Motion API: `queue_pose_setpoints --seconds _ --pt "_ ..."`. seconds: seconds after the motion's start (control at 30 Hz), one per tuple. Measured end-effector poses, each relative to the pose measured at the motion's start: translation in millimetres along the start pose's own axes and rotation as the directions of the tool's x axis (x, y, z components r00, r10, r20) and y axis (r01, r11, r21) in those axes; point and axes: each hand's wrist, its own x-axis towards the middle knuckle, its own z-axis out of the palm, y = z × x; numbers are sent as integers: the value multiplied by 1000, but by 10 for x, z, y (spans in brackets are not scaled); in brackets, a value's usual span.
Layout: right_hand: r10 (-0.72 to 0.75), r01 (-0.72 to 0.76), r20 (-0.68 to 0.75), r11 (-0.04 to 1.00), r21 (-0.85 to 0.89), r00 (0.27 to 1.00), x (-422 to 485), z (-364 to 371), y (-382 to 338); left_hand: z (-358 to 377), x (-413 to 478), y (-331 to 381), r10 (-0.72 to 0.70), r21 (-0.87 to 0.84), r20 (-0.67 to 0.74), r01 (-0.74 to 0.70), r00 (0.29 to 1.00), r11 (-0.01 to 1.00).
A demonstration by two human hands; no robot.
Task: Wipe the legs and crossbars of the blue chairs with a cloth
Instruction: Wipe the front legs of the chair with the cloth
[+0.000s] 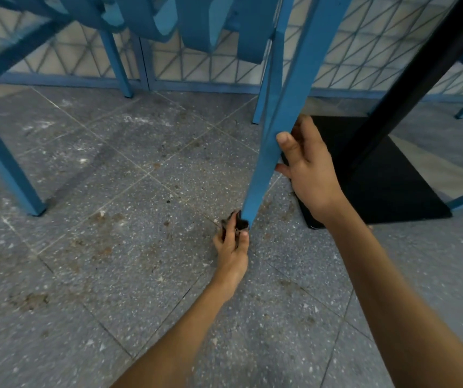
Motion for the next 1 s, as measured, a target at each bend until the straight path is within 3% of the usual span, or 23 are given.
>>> queue_pose_setpoints --seconds 0.13,0.23,0.33,0.47,0.6,0.73,0.87,1.0 --pt "-4 4 -27 1000 -14 1000 5 -2 7 -9 63 505 221 -77 -14 -222 975 972" --pt "-13 11 -55 999 -43 998 -2 7 10 -24 84 661 427 -13 -59 -428 902 904" --pt "-22 17 -72 997 -71 997 -5 20 14 -60 120 497 507 17 -59 -507 860 862" --pt "-21 17 -54 996 -90 998 -20 18 -49 -35 100 96 417 110 -65 -409 907 906" --pt "-17 13 -53 998 -67 998 -58 41 -83 -75 31 -306 133 178 5 -132 991 975" --pt "-8 7 -15 998 -64 1000 -60 -7 -143 -104 155 -179 39 130 15 -40 999 991" --pt "88 -86 47 995 -43 995 -15 -181 -241 -71 124 475 254 69 -79 -249 964 966" --pt "40 -40 6 998 -51 999 77 -219 -454 19 5 1252 539 113 -217 -528 814 842"
